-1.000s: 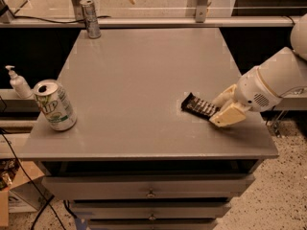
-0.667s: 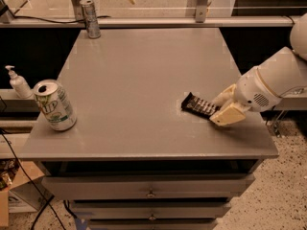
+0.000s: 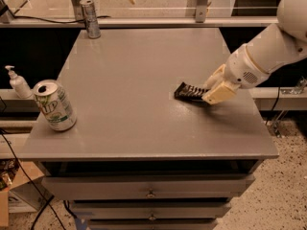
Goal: Move rxbar chocolate near redbull can
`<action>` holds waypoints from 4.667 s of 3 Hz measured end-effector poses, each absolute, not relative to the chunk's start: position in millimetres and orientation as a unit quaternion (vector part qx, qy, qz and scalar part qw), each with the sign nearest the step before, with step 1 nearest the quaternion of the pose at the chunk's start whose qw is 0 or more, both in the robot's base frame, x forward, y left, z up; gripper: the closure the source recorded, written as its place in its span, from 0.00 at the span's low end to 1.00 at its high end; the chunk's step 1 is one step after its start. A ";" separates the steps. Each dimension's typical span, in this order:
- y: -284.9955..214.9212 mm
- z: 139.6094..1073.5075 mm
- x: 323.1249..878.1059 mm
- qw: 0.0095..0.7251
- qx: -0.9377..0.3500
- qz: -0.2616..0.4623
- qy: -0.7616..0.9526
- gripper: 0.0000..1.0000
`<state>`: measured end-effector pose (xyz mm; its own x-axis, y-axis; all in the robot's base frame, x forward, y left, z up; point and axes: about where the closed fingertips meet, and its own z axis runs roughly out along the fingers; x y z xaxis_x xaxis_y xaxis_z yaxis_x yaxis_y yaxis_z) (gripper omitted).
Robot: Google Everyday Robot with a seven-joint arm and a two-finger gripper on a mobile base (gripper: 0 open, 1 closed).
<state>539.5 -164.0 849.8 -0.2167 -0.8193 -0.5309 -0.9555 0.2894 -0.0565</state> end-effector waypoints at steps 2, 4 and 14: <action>-152.3 935.0 588.4 0.311 -0.614 0.078 0.721 1.00; -152.3 917.3 588.7 0.322 -0.587 0.090 0.738 1.00; 72.9 873.9 847.8 0.493 -0.587 0.163 0.621 0.12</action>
Offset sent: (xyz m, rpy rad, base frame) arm 0.0679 0.0141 0.1552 -0.0101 -0.3835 0.0669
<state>847.8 72.9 873.9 0.1769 -0.5684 -0.8035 -0.8896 0.2569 -0.3776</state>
